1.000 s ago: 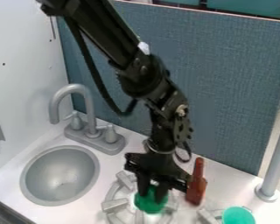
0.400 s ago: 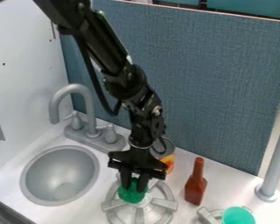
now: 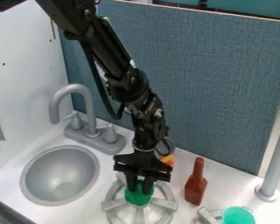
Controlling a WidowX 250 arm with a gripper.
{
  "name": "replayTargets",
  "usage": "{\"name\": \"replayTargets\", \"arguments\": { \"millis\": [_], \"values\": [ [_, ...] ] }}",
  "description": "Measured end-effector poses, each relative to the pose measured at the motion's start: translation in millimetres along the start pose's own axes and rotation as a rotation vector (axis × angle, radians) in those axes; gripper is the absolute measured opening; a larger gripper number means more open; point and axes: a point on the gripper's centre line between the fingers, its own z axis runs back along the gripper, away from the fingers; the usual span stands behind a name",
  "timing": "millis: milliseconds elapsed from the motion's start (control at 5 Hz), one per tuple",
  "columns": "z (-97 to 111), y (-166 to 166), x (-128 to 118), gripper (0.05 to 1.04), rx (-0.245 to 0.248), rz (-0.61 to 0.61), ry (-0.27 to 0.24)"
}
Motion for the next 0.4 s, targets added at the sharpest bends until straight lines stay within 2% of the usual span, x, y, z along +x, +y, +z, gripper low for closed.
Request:
{"name": "replayTargets", "arguments": {
  "millis": [200,400],
  "values": [
    [0.5,0.2,-2.3,0.391,0.001,0.007,0.015],
    [3.7,-0.7,-2.7,0.689,0.004,0.040,0.041]
  ]
}}
